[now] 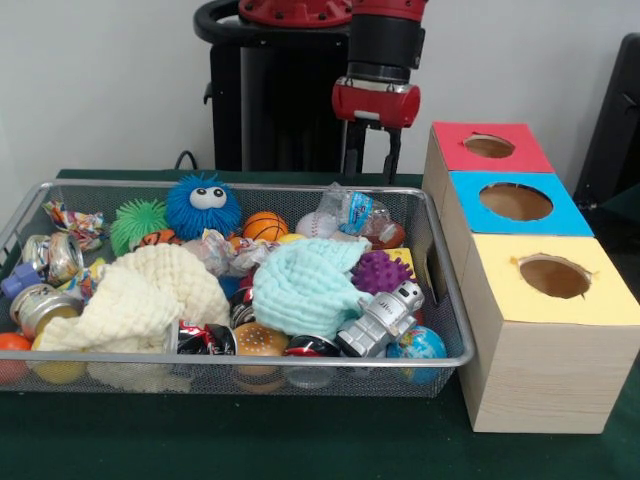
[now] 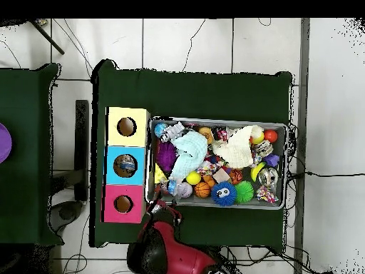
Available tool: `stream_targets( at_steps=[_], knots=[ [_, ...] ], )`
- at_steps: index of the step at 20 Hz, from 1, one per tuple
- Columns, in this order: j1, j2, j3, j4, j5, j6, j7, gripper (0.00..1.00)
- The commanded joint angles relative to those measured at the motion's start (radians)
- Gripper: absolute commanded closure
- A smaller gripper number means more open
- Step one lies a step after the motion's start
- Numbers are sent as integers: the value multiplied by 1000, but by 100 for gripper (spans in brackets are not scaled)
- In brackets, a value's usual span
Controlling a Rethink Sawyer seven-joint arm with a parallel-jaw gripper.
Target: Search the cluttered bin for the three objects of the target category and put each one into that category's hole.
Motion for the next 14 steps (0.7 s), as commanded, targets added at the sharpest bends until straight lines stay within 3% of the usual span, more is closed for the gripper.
stream_targets(
  at_steps=[1, 14],
  knots=[
    [-29, -17, 33, 1, 114, 45, 344, 0],
    [-67, -16, 55, -12, 131, 100, 391, 0]
  ],
)
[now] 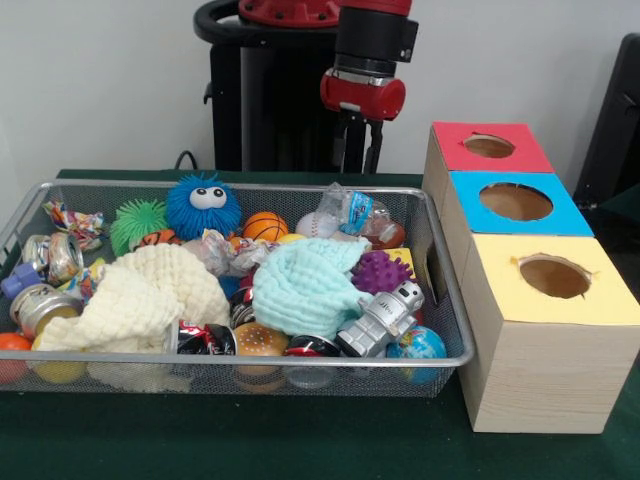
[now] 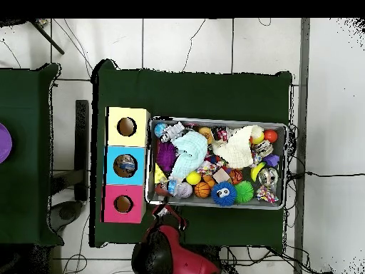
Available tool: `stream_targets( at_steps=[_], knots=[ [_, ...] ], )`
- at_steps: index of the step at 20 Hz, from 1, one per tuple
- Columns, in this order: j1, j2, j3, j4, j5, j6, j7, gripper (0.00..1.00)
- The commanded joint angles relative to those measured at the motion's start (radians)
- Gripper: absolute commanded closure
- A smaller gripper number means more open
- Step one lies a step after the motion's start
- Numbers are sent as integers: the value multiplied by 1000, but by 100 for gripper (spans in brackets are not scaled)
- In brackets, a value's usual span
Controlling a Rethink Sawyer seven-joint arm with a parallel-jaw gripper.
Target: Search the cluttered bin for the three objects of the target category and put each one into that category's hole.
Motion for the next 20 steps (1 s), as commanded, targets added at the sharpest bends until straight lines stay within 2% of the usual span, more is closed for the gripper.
stream_targets(
  at_steps=[1, 8, 10, 17, 20],
  knots=[
    [-23, -4, 54, -51, 95, 87, 285, 0],
    [-25, -8, 59, -44, 142, 69, 341, 0],
    [-21, -5, 60, -45, 154, 78, 336, 0],
    [60, 24, 8, -70, 241, 103, 270, 0],
    [43, 73, 38, -93, 225, 69, 292, 0]
  ],
)
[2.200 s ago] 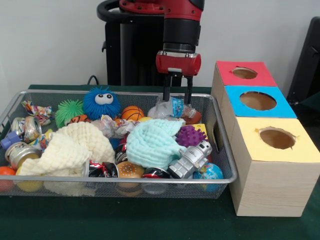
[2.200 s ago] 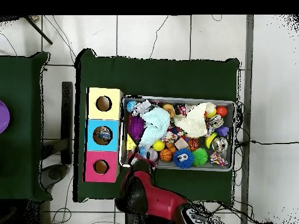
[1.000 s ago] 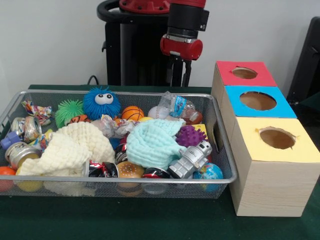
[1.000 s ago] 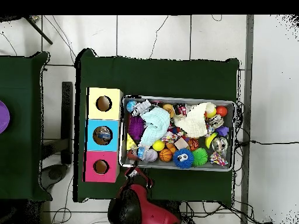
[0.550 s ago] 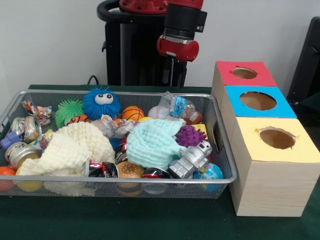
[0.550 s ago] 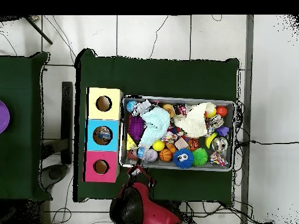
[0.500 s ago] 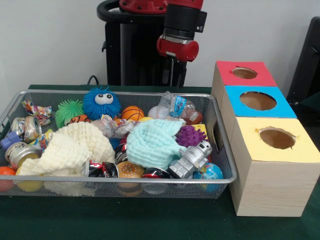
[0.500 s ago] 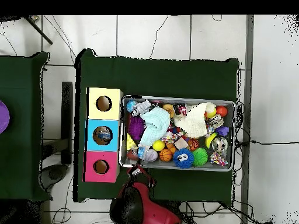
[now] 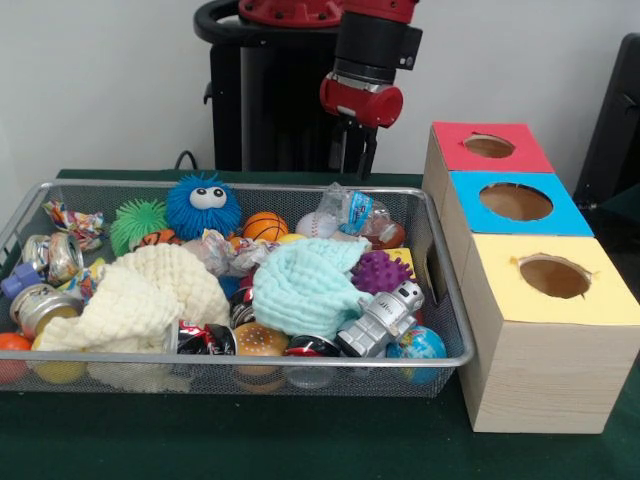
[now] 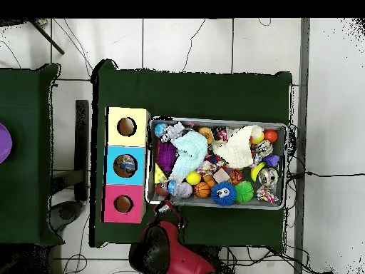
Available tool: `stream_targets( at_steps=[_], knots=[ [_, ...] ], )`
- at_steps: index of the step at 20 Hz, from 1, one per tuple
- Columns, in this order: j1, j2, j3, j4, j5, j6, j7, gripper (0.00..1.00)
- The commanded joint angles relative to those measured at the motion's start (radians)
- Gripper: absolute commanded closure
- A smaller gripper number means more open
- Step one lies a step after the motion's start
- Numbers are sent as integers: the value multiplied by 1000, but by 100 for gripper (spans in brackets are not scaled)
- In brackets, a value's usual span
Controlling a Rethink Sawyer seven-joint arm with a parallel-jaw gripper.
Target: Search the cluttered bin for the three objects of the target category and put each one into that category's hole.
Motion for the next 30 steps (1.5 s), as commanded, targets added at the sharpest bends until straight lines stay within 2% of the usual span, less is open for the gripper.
stream_targets(
  at_steps=[1, 9, 14, 24, 30],
  knots=[
    [1, 74, 41, -95, 92, 55, 270, 0],
    [5, 128, 61, -126, 114, 32, 294, 0],
    [-37, 131, 73, -131, 99, 34, 312, 0],
    [-57, 138, 101, -128, 104, 27, 362, 0],
    [-24, 120, 90, -159, 129, 66, 332, 0]
  ],
)
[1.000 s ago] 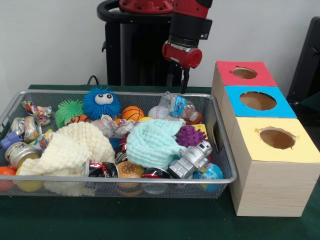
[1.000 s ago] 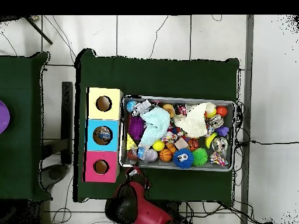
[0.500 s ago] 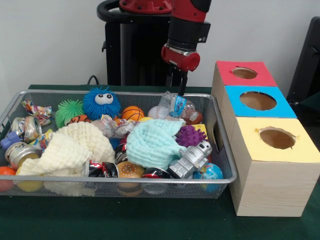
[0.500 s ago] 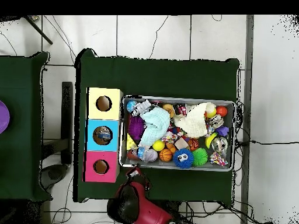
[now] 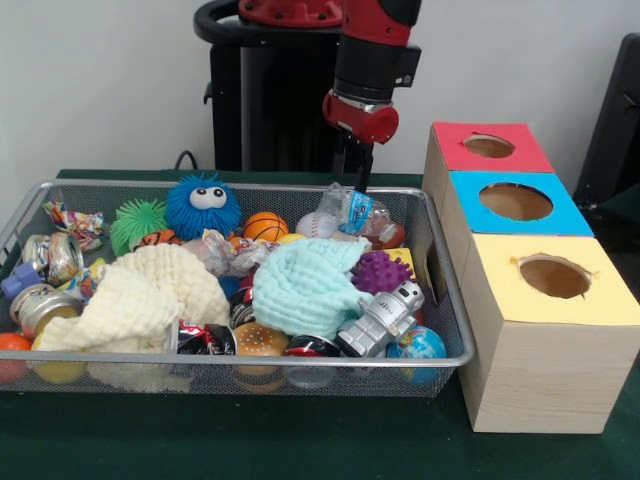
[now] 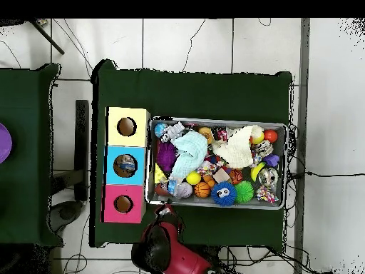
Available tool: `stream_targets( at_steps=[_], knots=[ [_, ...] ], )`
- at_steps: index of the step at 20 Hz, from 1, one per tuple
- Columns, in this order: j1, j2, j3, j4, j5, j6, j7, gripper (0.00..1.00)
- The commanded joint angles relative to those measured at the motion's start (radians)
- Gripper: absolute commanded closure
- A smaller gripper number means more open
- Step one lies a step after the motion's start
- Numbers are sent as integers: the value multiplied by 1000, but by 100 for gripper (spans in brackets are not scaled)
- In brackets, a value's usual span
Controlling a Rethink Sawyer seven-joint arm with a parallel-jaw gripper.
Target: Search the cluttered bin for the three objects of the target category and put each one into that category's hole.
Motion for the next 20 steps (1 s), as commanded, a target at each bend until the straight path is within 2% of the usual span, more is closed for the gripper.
stream_targets(
  at_steps=[1, 11, 15, 20],
  knots=[
    [9, 14, 62, -155, 115, 79, 245, 0],
    [133, -126, -34, -122, 262, 234, 176, 0],
    [152, -160, -57, -112, 270, 282, 173, 0],
    [165, -167, -80, -132, 271, 323, 174, 0]
  ],
)
